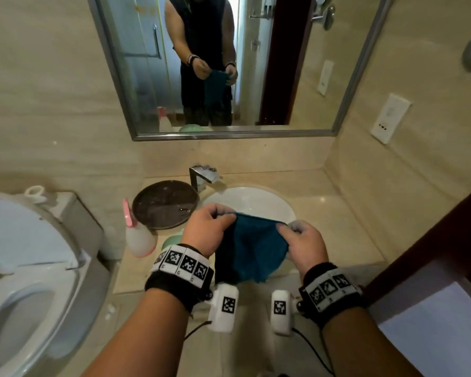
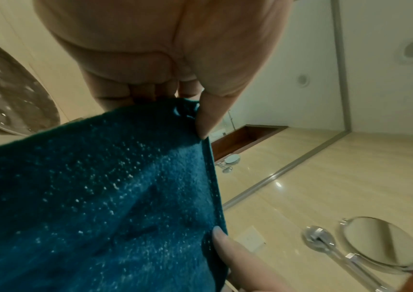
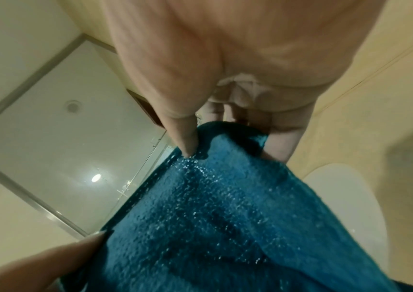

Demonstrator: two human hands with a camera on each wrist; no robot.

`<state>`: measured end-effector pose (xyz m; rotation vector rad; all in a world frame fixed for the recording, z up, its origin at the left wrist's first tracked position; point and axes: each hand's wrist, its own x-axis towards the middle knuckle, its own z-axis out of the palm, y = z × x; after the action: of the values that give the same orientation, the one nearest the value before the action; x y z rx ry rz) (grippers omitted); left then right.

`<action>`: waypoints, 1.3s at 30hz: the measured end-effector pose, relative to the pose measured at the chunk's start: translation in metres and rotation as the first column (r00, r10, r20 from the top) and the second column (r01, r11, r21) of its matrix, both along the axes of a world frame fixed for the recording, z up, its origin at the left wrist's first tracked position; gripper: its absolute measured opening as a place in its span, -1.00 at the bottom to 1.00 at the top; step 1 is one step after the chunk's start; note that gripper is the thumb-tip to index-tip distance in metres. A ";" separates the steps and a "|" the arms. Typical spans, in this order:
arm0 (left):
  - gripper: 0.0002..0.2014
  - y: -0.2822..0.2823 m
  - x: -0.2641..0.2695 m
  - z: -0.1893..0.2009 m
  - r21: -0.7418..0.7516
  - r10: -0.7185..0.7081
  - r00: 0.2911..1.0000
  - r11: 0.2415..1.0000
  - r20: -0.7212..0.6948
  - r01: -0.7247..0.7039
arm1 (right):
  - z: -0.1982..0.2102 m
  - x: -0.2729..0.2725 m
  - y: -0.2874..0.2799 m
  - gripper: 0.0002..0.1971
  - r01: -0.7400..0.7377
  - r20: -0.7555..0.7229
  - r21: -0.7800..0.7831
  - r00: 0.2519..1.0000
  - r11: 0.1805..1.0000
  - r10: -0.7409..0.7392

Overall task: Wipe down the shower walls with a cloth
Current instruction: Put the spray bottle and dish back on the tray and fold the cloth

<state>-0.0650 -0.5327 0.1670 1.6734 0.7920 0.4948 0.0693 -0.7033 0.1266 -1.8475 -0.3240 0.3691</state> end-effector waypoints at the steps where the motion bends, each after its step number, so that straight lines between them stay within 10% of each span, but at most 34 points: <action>1: -0.96 0.008 0.012 -0.002 0.010 0.021 1.000 1.000 -0.019 -0.021 | -0.001 0.017 0.008 -0.57 -0.015 -0.004 -0.009 1.000 1.000 0.015; 9: -0.85 0.055 0.084 -0.026 -0.010 0.204 0.976 0.979 -0.078 -0.205 | -0.012 0.116 0.072 -0.71 -0.178 0.012 -0.117 0.983 0.977 0.181; 25: -0.87 0.084 0.102 -0.154 -0.115 0.221 0.900 0.953 -0.376 -0.282 | -0.113 0.142 0.098 -0.88 -0.282 -0.250 -0.335 0.946 0.899 0.204; 34: -0.85 0.080 0.093 -0.199 -0.061 0.085 0.839 0.988 -0.538 -0.139 | -0.156 0.124 0.093 -0.72 -0.310 -0.336 -0.393 0.925 0.866 0.178; 39: -0.69 0.071 0.092 -0.206 0.084 -0.039 0.736 0.988 -0.676 0.129 | -0.172 0.111 0.090 -0.56 -0.430 -0.202 -0.609 0.896 0.666 0.395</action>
<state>0.0272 -0.4619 -0.0389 2.0233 1.2181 -0.1692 0.1807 -0.6138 -0.0459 -2.4301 -0.6503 0.9438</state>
